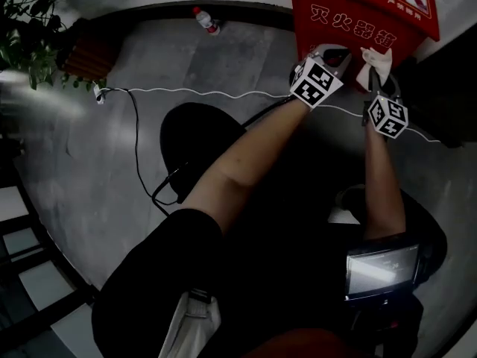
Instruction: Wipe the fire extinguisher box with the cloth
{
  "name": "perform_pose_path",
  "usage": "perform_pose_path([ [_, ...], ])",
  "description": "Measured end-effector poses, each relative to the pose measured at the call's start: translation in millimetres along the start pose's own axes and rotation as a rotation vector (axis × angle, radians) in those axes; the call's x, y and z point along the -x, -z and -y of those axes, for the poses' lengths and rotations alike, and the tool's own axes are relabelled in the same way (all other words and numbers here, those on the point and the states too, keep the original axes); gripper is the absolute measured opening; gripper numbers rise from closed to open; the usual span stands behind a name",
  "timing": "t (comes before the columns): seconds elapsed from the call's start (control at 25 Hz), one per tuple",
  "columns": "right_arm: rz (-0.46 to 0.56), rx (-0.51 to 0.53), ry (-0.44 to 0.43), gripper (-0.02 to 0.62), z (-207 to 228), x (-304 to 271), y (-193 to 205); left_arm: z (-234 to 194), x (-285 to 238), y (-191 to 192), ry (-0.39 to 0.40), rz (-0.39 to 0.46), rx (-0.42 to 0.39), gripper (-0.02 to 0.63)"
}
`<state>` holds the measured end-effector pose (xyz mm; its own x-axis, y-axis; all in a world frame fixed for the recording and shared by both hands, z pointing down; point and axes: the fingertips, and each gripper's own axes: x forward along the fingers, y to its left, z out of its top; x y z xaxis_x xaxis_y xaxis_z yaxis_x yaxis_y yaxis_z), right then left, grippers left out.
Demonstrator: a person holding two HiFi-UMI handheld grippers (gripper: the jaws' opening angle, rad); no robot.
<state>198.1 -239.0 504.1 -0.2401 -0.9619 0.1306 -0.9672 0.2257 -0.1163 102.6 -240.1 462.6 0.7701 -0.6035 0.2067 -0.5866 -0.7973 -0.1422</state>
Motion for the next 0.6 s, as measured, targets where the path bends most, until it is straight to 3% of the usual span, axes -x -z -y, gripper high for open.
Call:
perform_pose_path([
  [0.2, 0.031, 0.065, -0.172, 0.114, -78.5, 10.0, -70.7, -30.9, 52.6, -67.4, -0.041, 0.081, 0.019, -0.002],
  [0.4, 0.05, 0.127, -0.235, 0.115, -112.4, 45.5, -180.9, -26.5, 107.2, -163.1, 0.033, 0.148, 0.043, -0.002],
  [0.6, 0.056, 0.16, -0.334, 0.118, -139.7, 75.1, -226.5, -18.5, 134.5, -199.2, 0.061, 0.218, 0.068, -0.002],
])
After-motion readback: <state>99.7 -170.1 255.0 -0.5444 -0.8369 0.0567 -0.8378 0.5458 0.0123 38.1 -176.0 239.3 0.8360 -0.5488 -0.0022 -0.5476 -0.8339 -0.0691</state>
